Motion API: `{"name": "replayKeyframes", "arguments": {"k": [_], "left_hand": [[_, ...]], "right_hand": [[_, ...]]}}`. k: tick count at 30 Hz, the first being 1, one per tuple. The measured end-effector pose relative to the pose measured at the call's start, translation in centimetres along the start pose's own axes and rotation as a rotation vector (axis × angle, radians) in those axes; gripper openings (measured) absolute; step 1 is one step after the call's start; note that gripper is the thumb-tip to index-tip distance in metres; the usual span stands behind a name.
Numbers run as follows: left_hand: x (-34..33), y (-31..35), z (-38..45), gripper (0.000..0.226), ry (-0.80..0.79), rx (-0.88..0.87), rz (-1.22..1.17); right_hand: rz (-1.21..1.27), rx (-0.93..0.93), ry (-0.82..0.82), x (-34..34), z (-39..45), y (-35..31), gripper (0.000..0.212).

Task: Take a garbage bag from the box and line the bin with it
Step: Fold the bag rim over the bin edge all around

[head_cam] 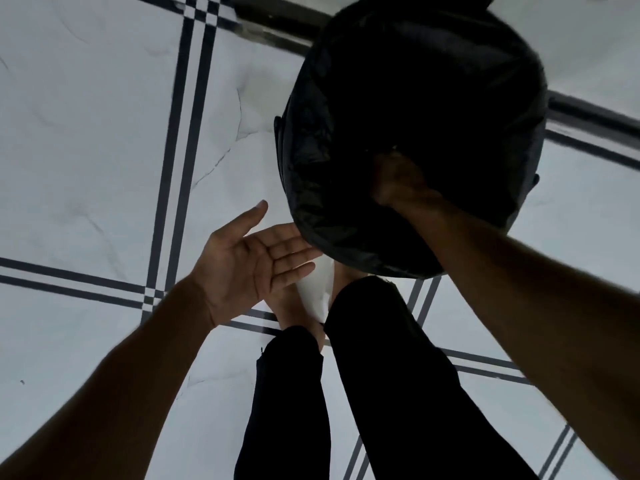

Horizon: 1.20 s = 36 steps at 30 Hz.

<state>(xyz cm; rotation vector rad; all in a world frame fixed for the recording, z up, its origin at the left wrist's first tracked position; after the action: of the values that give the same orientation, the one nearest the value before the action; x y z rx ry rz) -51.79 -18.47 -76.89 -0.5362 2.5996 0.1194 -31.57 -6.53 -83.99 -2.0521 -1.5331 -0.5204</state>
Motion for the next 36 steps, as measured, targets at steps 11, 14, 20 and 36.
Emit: {"name": "replayKeyframes", "arguments": {"k": [11,14,20,36], "left_hand": [[-1.5,2.0,-2.6,0.054,0.175,-0.120,0.046],[-1.4,1.9,-3.0,0.049,0.294,-0.186,0.011],[-4.1,0.3,-3.9,0.051,0.347,-0.227,-0.131],[-6.6,-0.5,-4.0,0.066,0.479,-0.252,-0.182]], "right_hand": [[-0.070,0.035,-0.289,-0.8,-4.8,0.8,0.045],[0.147,0.130,-0.057,2.6,-6.3,-0.1,0.036],[0.672,0.167,0.827,9.7,-17.0,2.1,0.025],[1.911,-0.504,0.286,-0.1,-18.3,9.2,0.043]]}}
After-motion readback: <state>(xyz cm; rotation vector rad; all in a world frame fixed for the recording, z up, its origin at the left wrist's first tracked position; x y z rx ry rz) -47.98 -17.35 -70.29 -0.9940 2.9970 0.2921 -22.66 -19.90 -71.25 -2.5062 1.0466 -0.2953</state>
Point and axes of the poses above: each hand's wrist, its own z-axis towards the middle knuckle, its own x-axis out of the back of the hand, y = z × x, the point moved 8 cm from there along z, towards the middle knuckle, and after that the axes turned 3 degrees about x, right-handed, at the moved point
